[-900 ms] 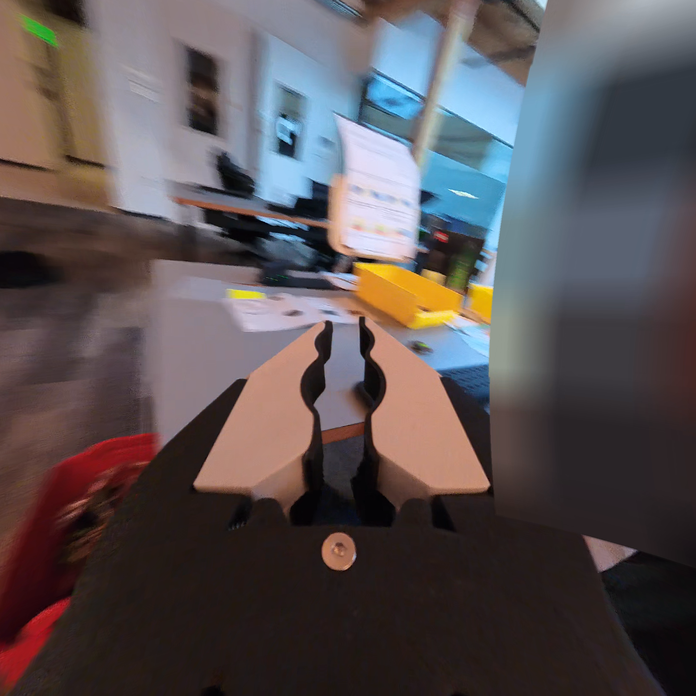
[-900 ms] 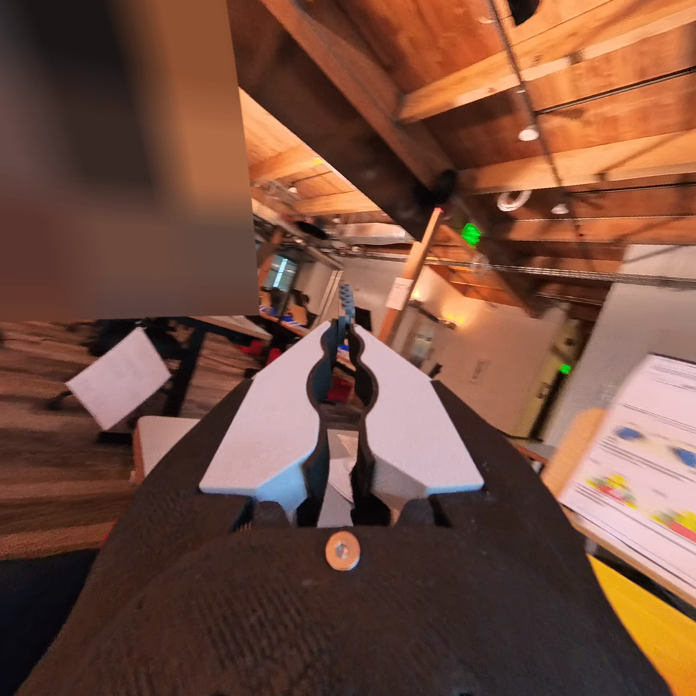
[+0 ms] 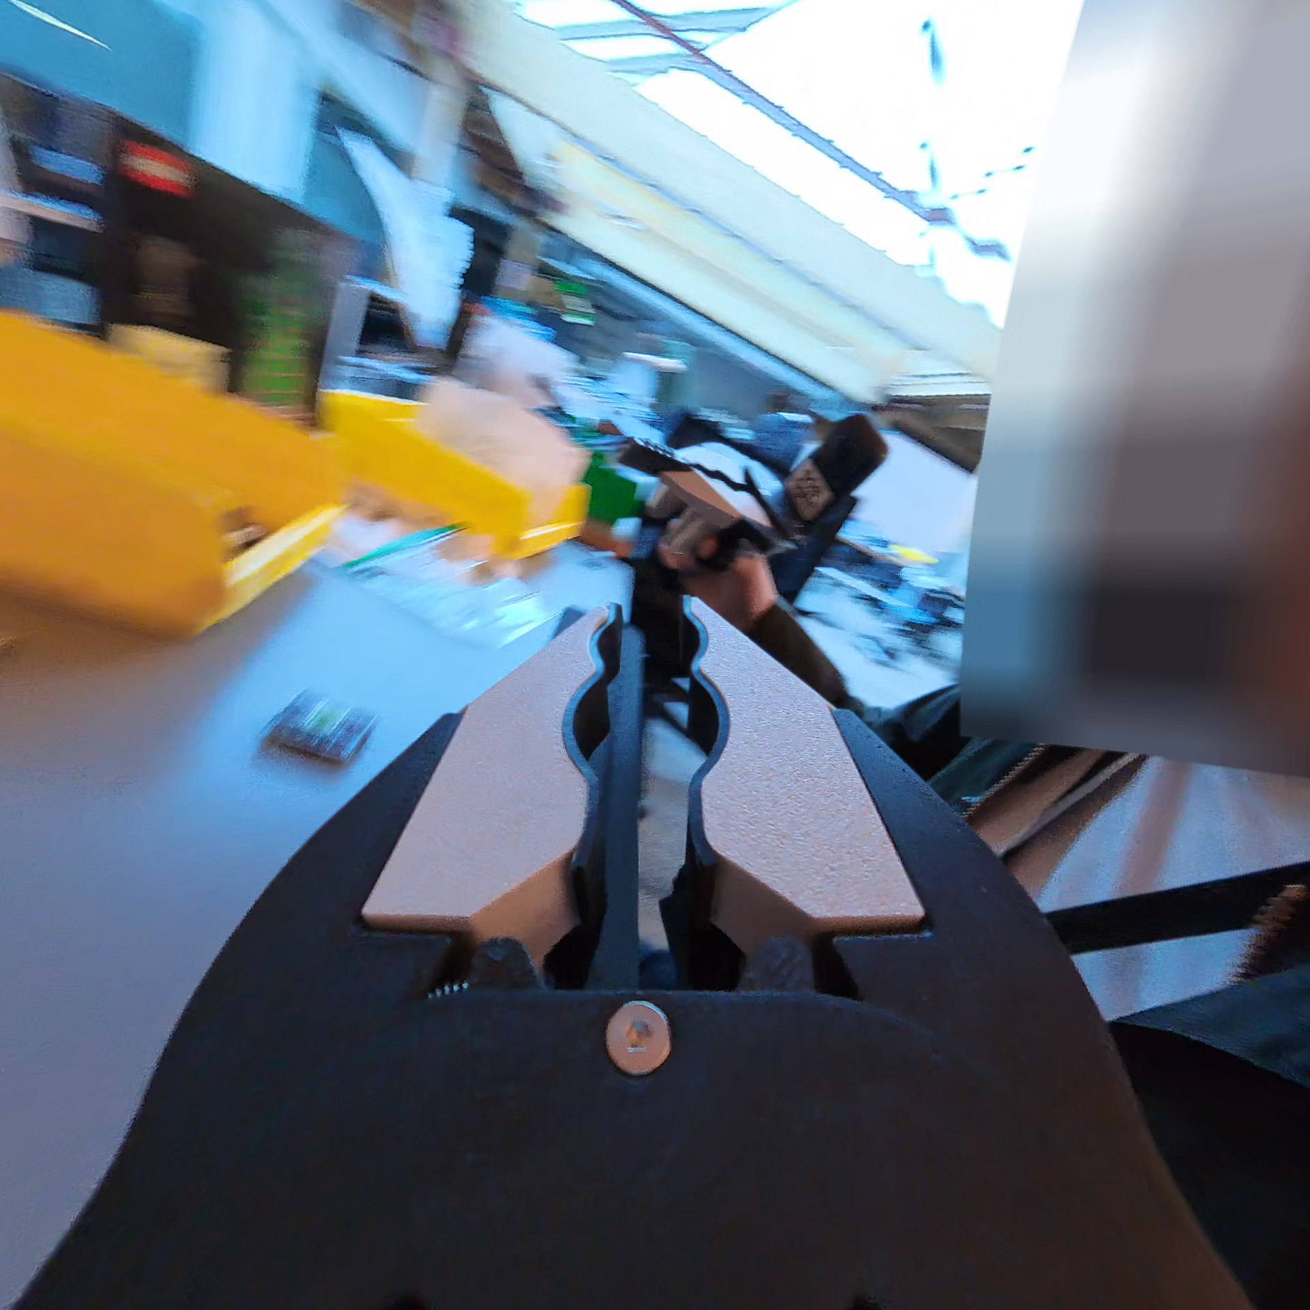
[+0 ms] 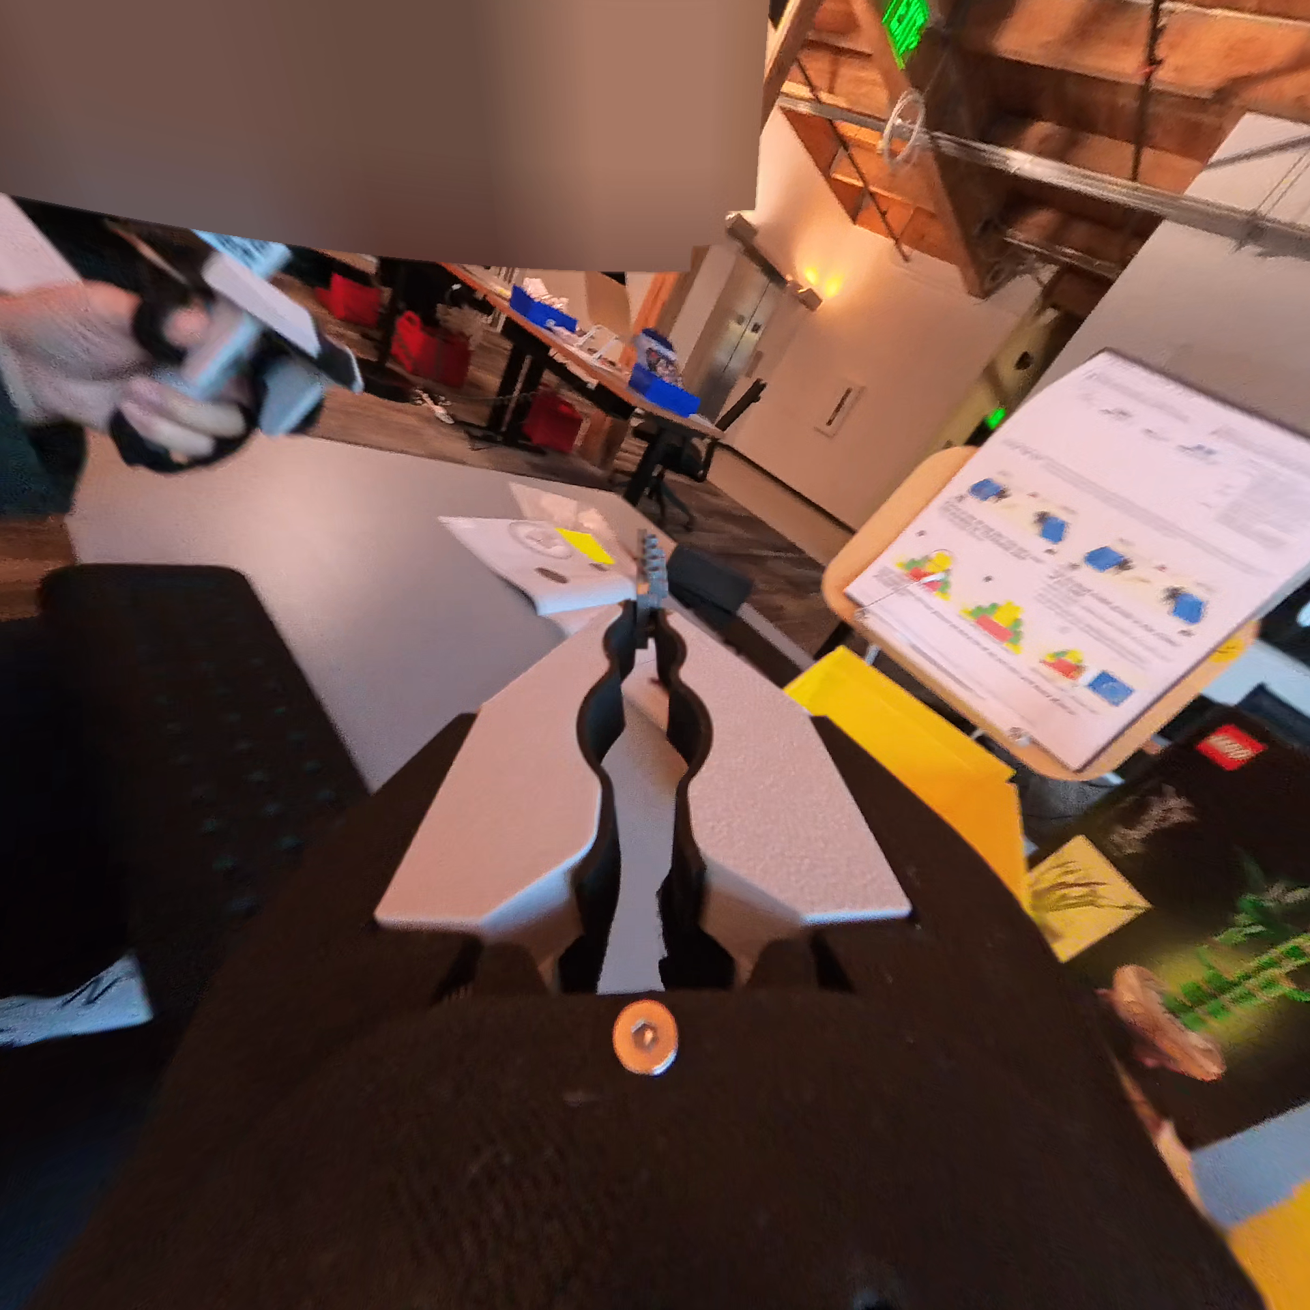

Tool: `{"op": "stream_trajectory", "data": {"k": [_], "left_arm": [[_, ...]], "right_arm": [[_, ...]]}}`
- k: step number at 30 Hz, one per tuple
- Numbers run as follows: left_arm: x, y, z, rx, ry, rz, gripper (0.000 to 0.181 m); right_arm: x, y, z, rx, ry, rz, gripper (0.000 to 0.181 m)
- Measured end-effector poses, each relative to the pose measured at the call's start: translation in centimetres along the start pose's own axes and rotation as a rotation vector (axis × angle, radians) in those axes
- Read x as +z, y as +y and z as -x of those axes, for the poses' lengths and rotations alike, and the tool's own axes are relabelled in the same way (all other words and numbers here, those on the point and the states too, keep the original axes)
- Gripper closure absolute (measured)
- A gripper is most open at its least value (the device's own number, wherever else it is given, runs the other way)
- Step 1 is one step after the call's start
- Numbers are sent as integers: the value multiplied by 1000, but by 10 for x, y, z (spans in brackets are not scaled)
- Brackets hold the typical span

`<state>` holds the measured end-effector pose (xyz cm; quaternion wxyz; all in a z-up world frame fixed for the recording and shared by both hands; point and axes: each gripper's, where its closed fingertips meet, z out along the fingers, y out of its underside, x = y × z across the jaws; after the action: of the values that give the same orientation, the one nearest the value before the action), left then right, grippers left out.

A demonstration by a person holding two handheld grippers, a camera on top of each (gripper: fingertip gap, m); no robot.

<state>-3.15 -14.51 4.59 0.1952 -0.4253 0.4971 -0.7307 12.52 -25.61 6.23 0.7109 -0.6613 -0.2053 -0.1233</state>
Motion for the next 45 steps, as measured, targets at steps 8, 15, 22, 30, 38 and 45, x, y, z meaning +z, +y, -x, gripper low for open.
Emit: {"op": "stream_trajectory", "data": {"k": [8,15,22,30,38,45], "left_arm": [[98,-41,3,56,279,18,171],[111,-60,-10,184,219,51,166],[133,-75,-11,303,224,166,161],[123,-124,14,410,152,-12,164],[114,-133,46,459,31,14,161],[107,-134,65,513,-98,46,159]], "right_arm": [[-19,-39,-35,37,53,-96,179],[-33,-70,-44,31,40,-185,179],[-17,-114,-83,52,18,-296,179],[70,-149,-90,-63,-174,-298,179],[127,-123,-79,-130,-263,-301,179],[139,-84,-84,-121,-319,-401,178]]}}
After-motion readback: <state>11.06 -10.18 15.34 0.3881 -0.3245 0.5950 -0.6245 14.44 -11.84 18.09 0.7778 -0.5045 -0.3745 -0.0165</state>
